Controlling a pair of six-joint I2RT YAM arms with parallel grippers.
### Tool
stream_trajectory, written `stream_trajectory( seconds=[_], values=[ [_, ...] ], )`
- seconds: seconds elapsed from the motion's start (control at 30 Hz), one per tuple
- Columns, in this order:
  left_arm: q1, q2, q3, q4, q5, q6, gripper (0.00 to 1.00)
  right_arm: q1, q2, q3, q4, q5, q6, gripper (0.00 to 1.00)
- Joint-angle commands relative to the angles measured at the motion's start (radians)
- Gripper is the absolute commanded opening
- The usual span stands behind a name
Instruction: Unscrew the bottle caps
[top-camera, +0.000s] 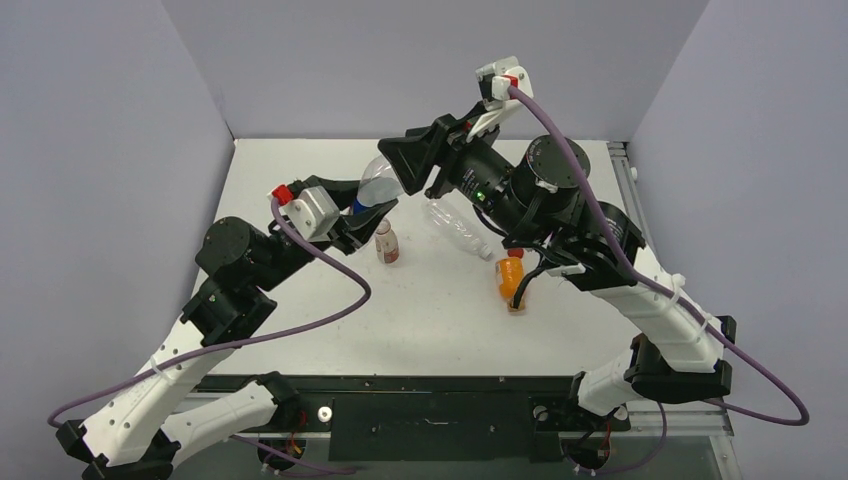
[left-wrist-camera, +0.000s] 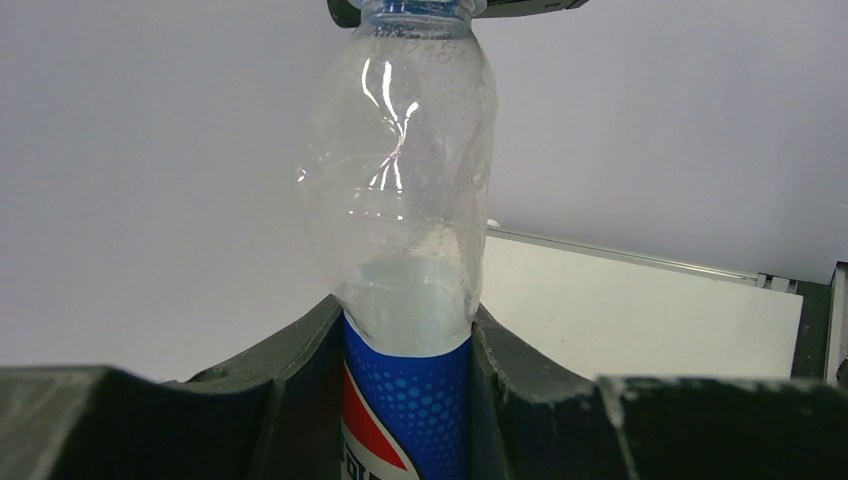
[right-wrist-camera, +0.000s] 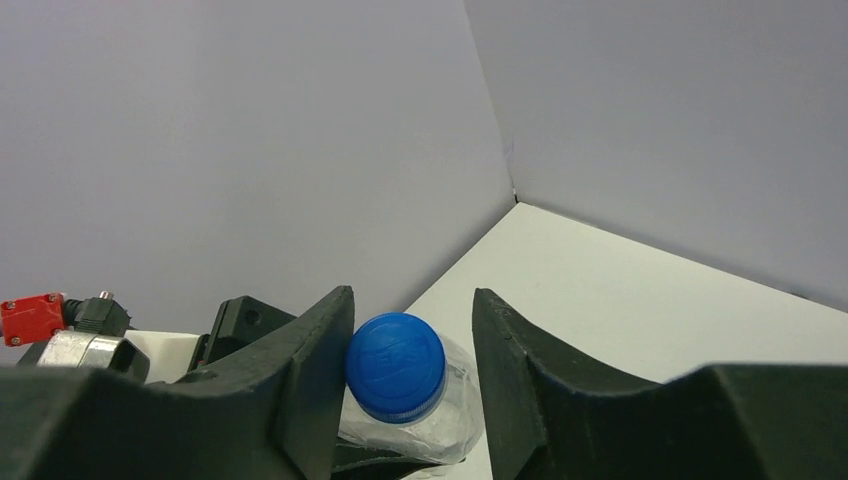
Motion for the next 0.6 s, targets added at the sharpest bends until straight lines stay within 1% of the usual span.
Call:
stream_trajectory(
  seconds=[0.0, 0.07, 0.23, 0.33, 0.4, 0.43, 0.47, 0.5, 0.53, 0.57],
  values=[
    [-0.002, -0.007, 0.006, 0.062, -0.047, 0.013, 0.00, -0.012, -0.018, 0.001, 0.043, -0.025, 0.022, 0.42],
    [-0.002, -0.003, 0.008, 0.061, -0.056, 0.011, 0.00, -0.016, -0.010, 0.004, 0.041, -0.049, 0.032, 0.43],
    [-0.001, 0.004, 0.004, 0.074, -0.061, 0.015, 0.00, -0.031, 0.014, 0.011, 0.043, -0.096, 0.060, 0.52],
    [-0.002, 0.011, 0.006, 0.079, -0.065, 0.015, 0.00, -0.048, 0.017, 0.008, 0.059, -0.127, 0.076, 0.50],
    [-0.001, 0.014, 0.008, 0.081, -0.066, 0.016, 0.00, -0.056, 0.018, 0.008, 0.059, -0.135, 0.081, 0.44],
    [-0.001, 0.015, 0.012, 0.082, -0.068, 0.015, 0.00, -0.061, 0.020, 0.007, 0.059, -0.140, 0.083, 0.38],
    [-0.001, 0.018, 0.014, 0.082, -0.070, 0.015, 0.00, -0.063, 0.020, 0.007, 0.057, -0.149, 0.086, 0.35],
    [-0.001, 0.019, 0.018, 0.081, -0.073, 0.011, 0.00, -0.067, 0.021, 0.008, 0.056, -0.152, 0.087, 0.26],
    [-0.001, 0.022, 0.020, 0.081, -0.080, 0.009, 0.00, -0.069, 0.021, 0.008, 0.057, -0.154, 0.089, 0.20],
    [-0.001, 0.024, 0.022, 0.082, -0.083, 0.006, 0.00, -0.071, 0.020, 0.008, 0.055, -0.154, 0.090, 0.09]
  ],
)
